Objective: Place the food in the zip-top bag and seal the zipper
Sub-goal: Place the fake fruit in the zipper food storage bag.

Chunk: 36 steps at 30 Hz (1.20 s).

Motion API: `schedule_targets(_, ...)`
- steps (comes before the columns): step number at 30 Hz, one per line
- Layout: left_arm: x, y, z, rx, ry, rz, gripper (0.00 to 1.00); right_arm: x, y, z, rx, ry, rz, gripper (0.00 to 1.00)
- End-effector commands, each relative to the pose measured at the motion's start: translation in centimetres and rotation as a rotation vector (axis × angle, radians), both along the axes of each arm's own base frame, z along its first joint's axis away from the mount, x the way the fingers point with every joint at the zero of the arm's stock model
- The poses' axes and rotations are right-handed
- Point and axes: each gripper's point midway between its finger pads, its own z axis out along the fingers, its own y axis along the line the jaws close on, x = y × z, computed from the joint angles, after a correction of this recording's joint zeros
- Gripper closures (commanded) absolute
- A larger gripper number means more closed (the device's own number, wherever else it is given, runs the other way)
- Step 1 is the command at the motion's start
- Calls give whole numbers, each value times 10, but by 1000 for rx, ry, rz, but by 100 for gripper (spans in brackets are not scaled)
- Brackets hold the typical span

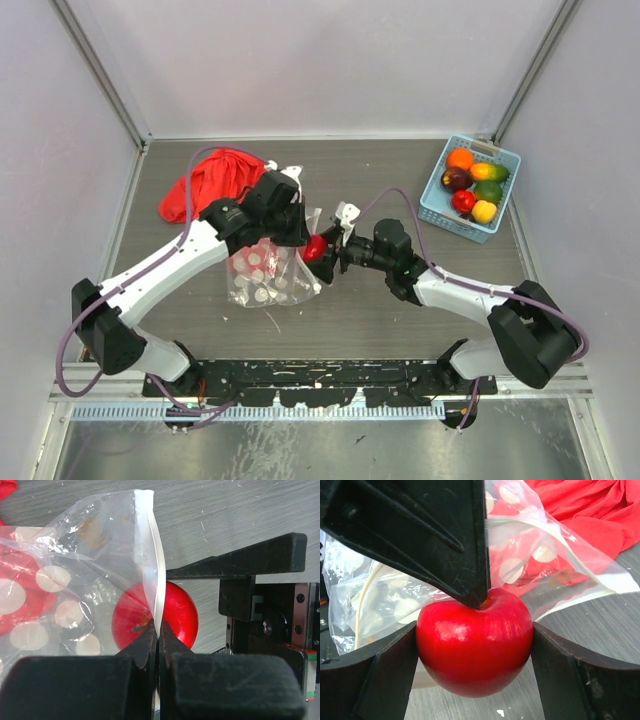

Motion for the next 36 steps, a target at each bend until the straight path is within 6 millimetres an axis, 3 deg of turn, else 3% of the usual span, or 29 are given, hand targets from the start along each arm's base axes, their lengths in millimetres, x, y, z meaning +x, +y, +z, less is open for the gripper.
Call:
schedule_targets(1,-1,-21,16,-80,-7,-87,100,3,4,46,84,-255,22,60)
schedule_targets(7,-11,-38,20,-143,33,-171,100,16,9,37,66,-256,-8,64)
schedule_targets(12,-16,-39,28,-173,26,-192,100,29,5,11,6,-219,-69,67)
schedule_targets(16,-19,-36,31,-180,17,-193,100,37,-7,-8,-52,-185,-138,70)
schedule_targets(22,-23,-34,29,-178,17,-200,100,42,-38,-22,-160,-148,-263,66)
schedule_targets(28,-15,-27,23,-134,-9,-173,100,41,-61,-29,-290,-123,-319,52)
schedule_targets(36,-10,-22,6,-66,0,-166,100,30,-50,-2,-242,-68,-262,24)
